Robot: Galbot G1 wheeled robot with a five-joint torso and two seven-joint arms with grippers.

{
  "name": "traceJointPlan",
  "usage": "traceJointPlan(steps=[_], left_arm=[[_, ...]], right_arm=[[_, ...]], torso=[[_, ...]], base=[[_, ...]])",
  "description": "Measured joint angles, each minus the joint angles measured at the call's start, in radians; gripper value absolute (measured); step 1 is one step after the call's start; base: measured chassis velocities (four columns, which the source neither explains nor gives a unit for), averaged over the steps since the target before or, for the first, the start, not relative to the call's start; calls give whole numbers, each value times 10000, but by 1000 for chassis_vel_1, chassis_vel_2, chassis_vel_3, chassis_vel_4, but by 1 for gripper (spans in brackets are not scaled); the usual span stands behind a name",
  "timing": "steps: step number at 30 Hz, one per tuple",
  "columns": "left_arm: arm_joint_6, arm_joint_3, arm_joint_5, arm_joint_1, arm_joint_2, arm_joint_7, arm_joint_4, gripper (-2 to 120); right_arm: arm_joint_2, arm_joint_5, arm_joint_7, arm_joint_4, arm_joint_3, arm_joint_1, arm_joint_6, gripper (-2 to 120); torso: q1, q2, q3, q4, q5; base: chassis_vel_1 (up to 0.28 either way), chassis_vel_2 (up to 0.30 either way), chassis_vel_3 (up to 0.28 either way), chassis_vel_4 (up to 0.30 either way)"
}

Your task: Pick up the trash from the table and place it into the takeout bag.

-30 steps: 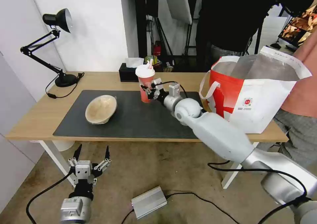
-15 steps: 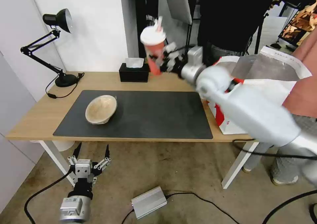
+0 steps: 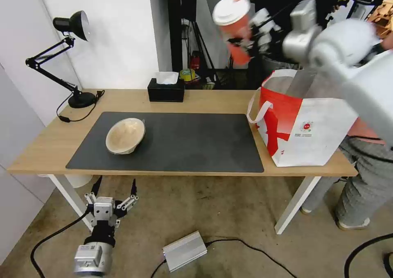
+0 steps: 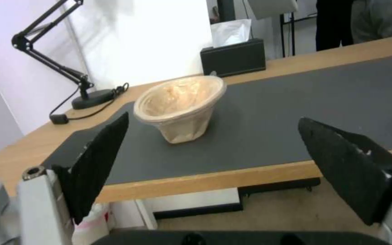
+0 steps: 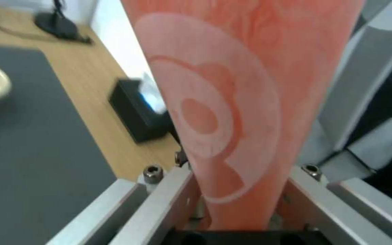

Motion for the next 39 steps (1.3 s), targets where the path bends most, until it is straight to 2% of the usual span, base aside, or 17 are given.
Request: traceJointPlan(steps=[10, 16, 20, 29, 39], left_arm=[[-44, 90, -1, -46, 47, 0, 84, 100], [-49, 116, -5, -70, 110, 0, 114, 100], [-52, 119, -12, -70, 149, 3, 111, 100], [-79, 118, -20, -23, 169, 5, 94, 100], [-139, 90, -25, 43, 165, 5, 58, 100]], right_arm=[[-1357, -1506, -876, -268, 412, -326, 678, 3], [-2004, -2070, -1174, -464, 952, -1021, 1141, 3], [-2388, -2220, -1255, -546, 1546, -1995, 1382, 3], [-2632, -2377, -1261, -755, 2088, -3034, 1632, 3], [-2659, -2543, -1234, -891, 2093, -3415, 1754, 3]], torso=[[-1, 0, -1, -1, -1], [0, 0, -1, -1, 0], [0, 0, -1, -1, -1], [0, 0, 0, -1, 0], [0, 0, 0, 0, -2]], base=[[0, 0, 0, 0], [0, 0, 0, 0], [0, 0, 0, 0], [0, 0, 0, 0], [0, 0, 0, 0]])
